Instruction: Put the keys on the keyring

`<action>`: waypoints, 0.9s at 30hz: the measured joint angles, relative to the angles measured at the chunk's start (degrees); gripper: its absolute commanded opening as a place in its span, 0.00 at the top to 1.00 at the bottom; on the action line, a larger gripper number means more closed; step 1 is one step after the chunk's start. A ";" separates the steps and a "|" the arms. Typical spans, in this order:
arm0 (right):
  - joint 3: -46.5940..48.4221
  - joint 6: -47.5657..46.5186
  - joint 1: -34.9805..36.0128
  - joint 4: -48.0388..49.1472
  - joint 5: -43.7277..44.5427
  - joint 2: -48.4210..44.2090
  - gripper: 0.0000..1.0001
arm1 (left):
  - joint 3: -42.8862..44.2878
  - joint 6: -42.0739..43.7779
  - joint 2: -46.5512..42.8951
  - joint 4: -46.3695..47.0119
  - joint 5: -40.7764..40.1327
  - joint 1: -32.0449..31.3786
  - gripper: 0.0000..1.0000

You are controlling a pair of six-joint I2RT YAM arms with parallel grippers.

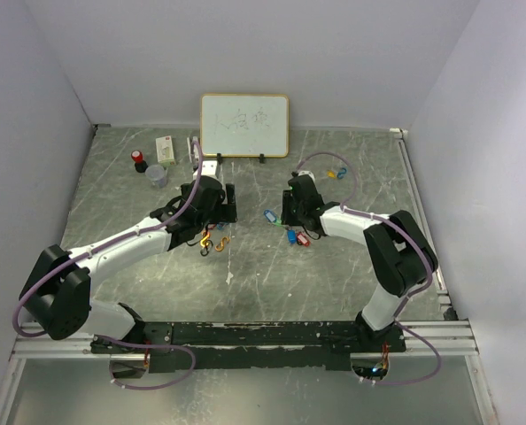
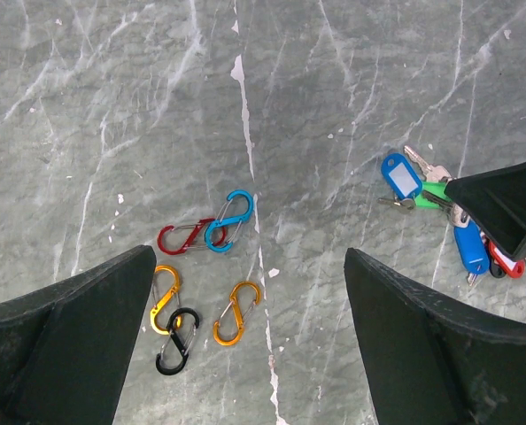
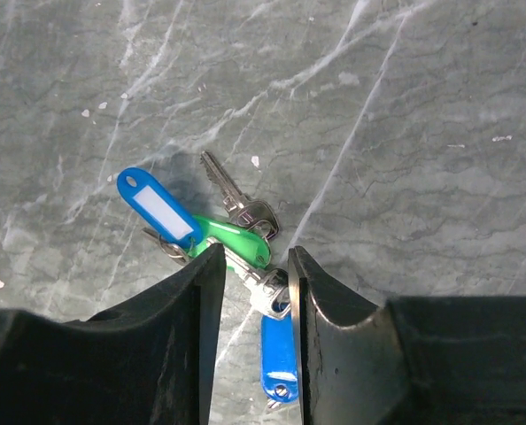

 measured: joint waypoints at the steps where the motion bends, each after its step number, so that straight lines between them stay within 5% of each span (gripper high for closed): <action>1: 0.00 0.09 0.00 0.00 0.00 0.31 0.66 | 0.00 0.00 0.00 0.00 0.00 0.00 0.00; 11: -0.02 0.52 0.00 0.33 0.00 1.86 0.77 | 0.00 0.00 0.00 0.02 0.00 0.00 0.00; 18: -0.02 0.59 0.00 0.59 0.04 2.34 0.99 | 0.00 0.02 0.00 0.00 -0.02 0.00 0.00; 27: -1.55 0.00 1.46 1.11 5.27 -0.55 1.00 | 0.09 0.63 0.85 -0.02 -0.15 0.00 0.02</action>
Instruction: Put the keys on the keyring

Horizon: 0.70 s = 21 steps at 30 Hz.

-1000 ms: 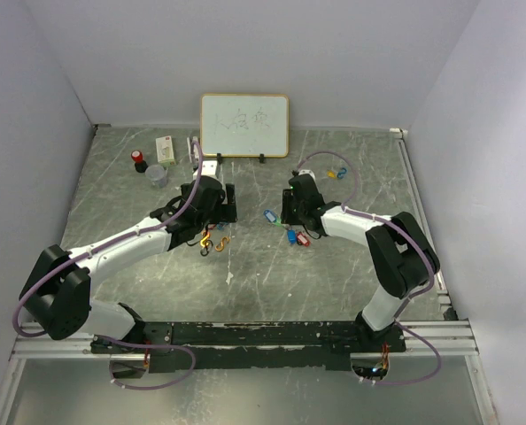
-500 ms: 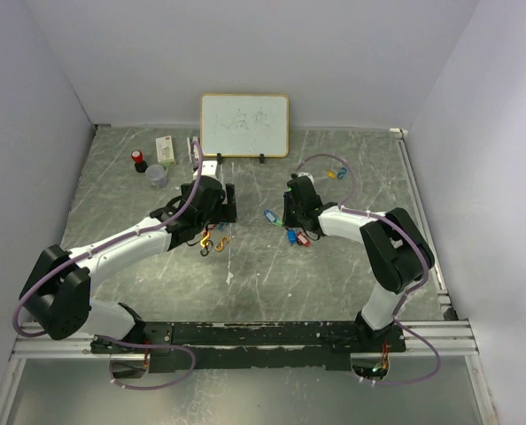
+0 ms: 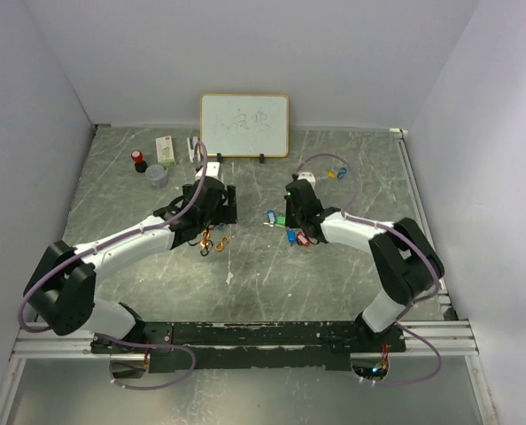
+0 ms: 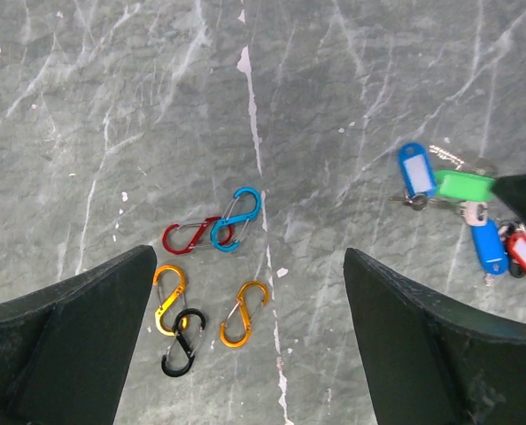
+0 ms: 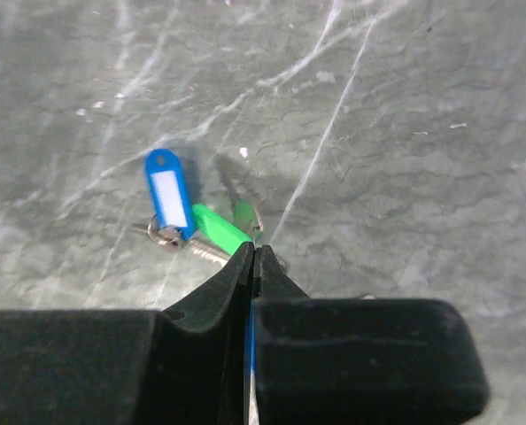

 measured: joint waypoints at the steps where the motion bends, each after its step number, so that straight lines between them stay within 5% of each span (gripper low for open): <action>1: -0.83 -0.26 0.76 0.02 1.29 -1.75 1.00 | 0.11 0.11 0.55 -0.02 -0.13 0.00 0.02; 8: -2.25 -1.46 3.45 0.39 6.01 -12.87 1.00 | 2.58 0.79 5.57 -2.75 -1.44 0.02 0.03; 21: -2.14 -2.54 5.29 -1.16 7.23 -18.82 1.00 | 1.81 4.50 4.33 -3.43 3.65 -1.14 0.08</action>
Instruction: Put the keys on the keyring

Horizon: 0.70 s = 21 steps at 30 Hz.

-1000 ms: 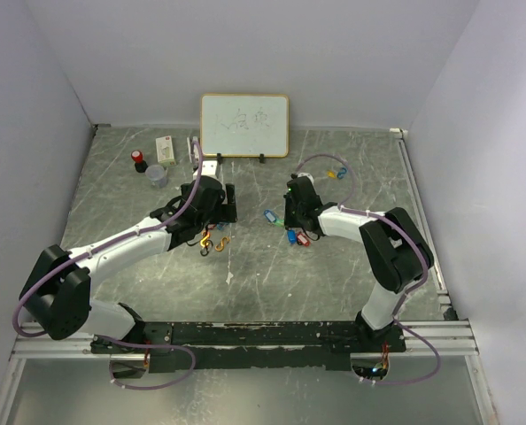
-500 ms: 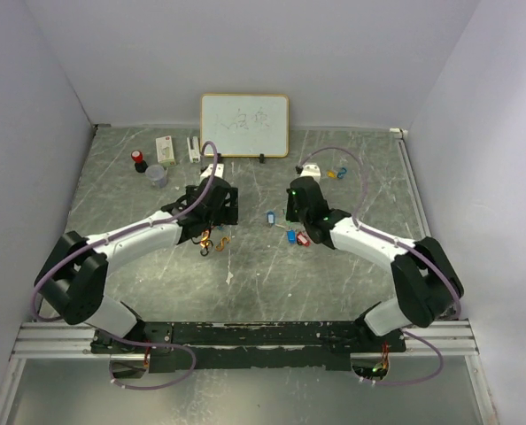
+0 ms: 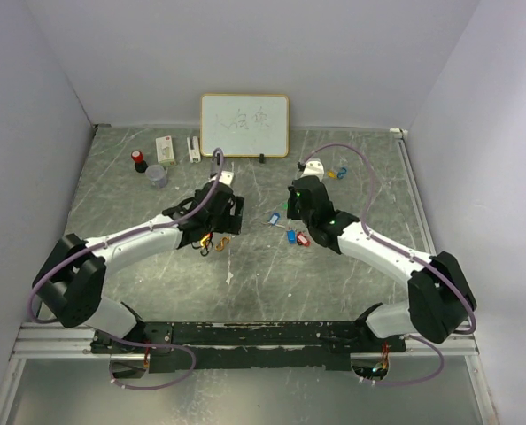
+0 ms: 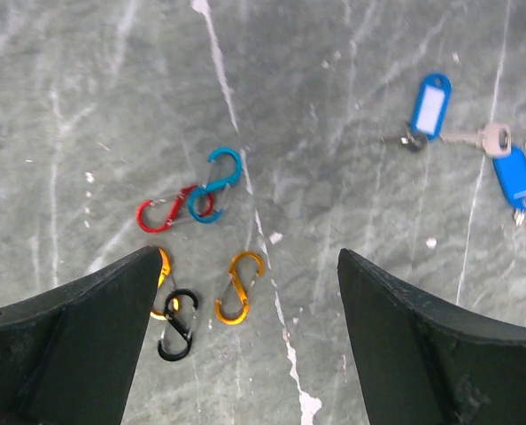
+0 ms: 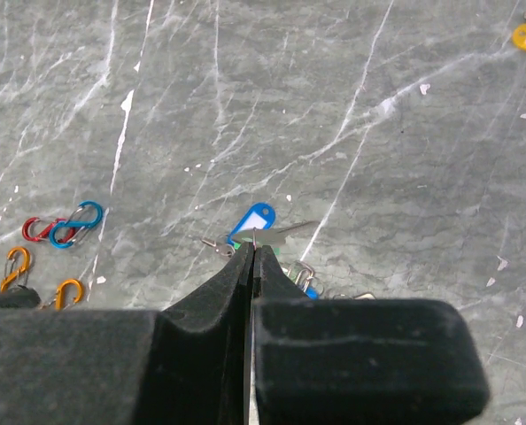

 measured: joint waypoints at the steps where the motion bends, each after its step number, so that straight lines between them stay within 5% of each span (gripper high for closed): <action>1: 0.00 -0.02 0.00 -0.04 -0.02 -0.15 1.00 | -0.42 0.46 0.00 0.22 0.63 -0.48 0.09; 21: -0.07 -0.35 0.13 -0.26 -0.07 -1.95 1.00 | -7.15 5.09 4.37 2.71 3.34 -2.80 0.15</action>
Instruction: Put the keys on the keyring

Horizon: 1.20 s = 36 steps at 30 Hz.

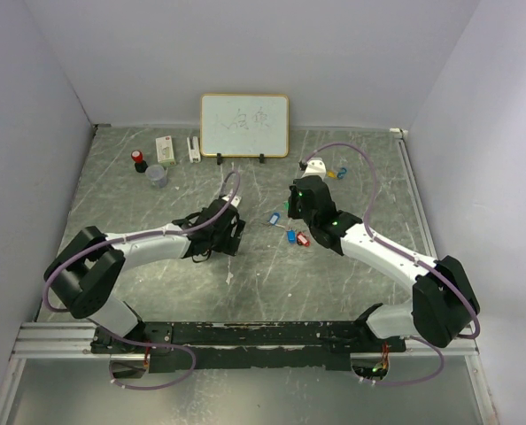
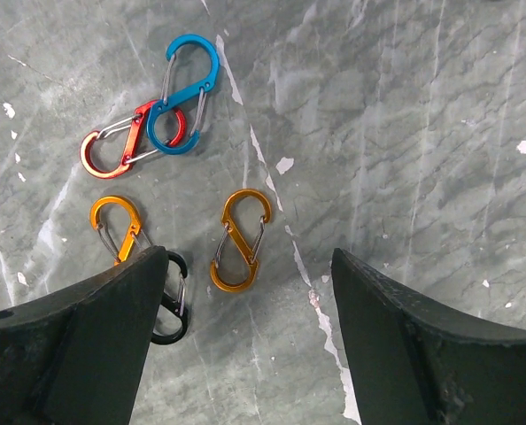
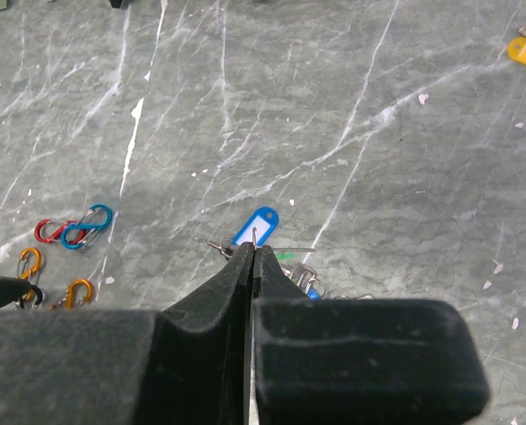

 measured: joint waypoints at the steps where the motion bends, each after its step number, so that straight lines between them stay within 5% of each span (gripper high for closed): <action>1: 0.00 -0.02 0.00 0.00 0.00 0.00 1.00 | -0.31 0.11 0.02 0.31 0.11 0.00 0.15; 20: 0.00 -0.15 0.00 -0.02 0.09 0.00 1.00 | -0.98 1.60 3.45 3.45 1.33 -0.02 0.35; 27: 0.00 -0.24 0.00 -0.07 0.09 0.00 1.00 | -1.25 1.90 3.58 4.44 1.18 -0.02 0.56; 32: -0.07 -0.24 0.00 -0.20 0.09 0.00 1.00 | -1.38 2.10 3.58 4.68 0.81 -0.02 0.93; 36: -0.22 -0.31 0.00 -0.57 0.00 -0.11 1.00 | -1.38 2.01 3.50 4.72 0.63 -0.02 0.93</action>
